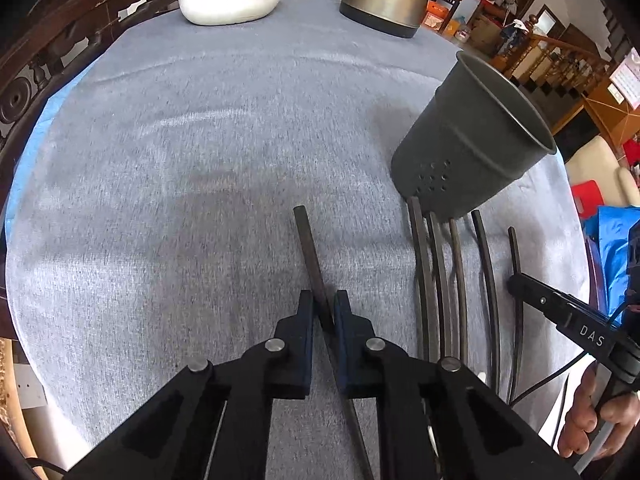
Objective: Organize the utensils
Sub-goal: 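Lift the chopsticks upright with the left tool while the right tool lifts its chopstick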
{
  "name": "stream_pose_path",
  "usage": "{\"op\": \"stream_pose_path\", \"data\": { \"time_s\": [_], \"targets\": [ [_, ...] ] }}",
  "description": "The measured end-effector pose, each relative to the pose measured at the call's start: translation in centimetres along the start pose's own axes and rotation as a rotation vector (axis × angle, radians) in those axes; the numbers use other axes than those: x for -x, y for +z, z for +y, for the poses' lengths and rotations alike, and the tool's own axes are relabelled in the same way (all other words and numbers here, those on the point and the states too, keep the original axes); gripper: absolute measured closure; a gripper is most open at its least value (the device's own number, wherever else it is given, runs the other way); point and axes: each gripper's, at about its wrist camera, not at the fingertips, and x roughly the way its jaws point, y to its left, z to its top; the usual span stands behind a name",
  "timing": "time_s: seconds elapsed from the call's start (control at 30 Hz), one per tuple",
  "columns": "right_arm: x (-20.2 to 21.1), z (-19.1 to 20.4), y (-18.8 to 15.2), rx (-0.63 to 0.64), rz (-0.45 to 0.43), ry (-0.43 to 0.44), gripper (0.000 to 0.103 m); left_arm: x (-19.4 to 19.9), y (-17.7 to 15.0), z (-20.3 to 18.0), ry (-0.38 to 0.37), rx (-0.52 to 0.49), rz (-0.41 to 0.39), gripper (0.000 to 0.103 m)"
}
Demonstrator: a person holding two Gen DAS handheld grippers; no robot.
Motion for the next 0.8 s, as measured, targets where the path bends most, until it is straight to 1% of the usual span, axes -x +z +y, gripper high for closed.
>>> {"op": "stream_pose_path", "data": {
  "time_s": [0.07,0.1,0.2,0.23,0.37,0.47,0.57,0.67,0.73,0.8],
  "targets": [
    [0.2,-0.3,-0.3,-0.008,-0.004,0.009,0.092,0.0,0.1,0.6,-0.002,-0.001,0.007,0.093],
    [0.2,-0.3,-0.3,-0.01,-0.004,0.009,0.092,0.1,0.0,0.0,0.001,-0.004,0.011,0.093],
    [0.3,-0.3,-0.1,0.0,-0.001,-0.004,0.092,0.6,0.6,-0.1,-0.003,-0.01,0.022,0.091],
    [0.3,-0.2,0.0,0.004,0.002,-0.006,0.092,1.2,0.7,-0.9,-0.002,-0.011,0.024,0.091],
    [0.2,-0.1,0.5,0.012,0.038,-0.013,0.092,0.4,1.1,-1.2,-0.004,-0.008,0.031,0.091],
    [-0.1,0.4,1.2,0.041,0.064,-0.034,0.092,-0.1,2.0,-1.7,0.018,-0.021,0.04,0.091],
    [-0.3,0.9,1.6,0.072,0.063,-0.042,0.092,-0.8,2.5,-2.7,0.047,-0.035,0.039,0.092],
    [0.0,0.6,1.6,0.052,0.049,-0.008,0.094,-0.8,2.6,-2.7,0.044,-0.021,0.034,0.094],
    [0.6,0.3,1.5,0.042,0.022,0.033,0.094,0.2,2.3,-2.7,0.036,-0.023,0.002,0.096],
    [1.9,0.4,1.4,0.048,-0.025,0.057,0.095,1.4,2.2,-3.0,0.035,-0.034,-0.035,0.096]
  ]
}}
